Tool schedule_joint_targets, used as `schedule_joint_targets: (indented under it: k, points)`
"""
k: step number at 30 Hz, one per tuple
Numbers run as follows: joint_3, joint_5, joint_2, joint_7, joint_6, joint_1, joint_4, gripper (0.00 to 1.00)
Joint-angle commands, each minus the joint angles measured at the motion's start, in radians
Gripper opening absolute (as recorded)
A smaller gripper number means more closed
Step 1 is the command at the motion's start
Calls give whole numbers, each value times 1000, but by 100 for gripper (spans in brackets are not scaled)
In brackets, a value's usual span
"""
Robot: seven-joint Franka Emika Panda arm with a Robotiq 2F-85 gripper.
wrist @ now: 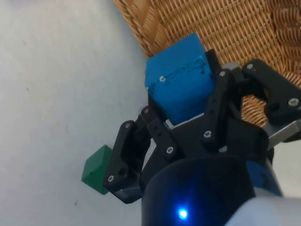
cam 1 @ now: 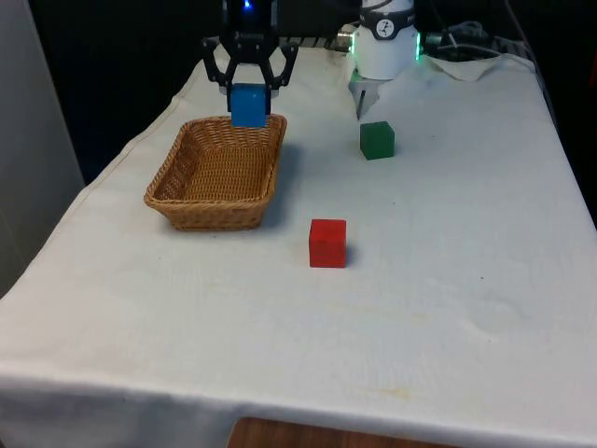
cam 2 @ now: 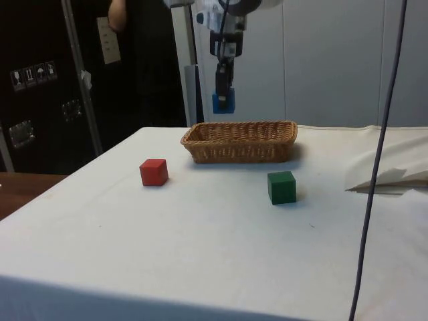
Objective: Pick up the blue cube and place it into the basket.
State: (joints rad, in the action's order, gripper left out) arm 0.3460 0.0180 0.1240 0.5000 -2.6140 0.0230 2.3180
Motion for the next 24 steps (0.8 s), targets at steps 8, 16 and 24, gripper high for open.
schedule_joint_targets:
  k: [8,16,24]
  points:
    - [10,6,38,-13,-47,-2,16,2]
    - [14,11,78,-15,-79,-4,23,2]
    - [30,15,119,3,-98,-14,9,2]
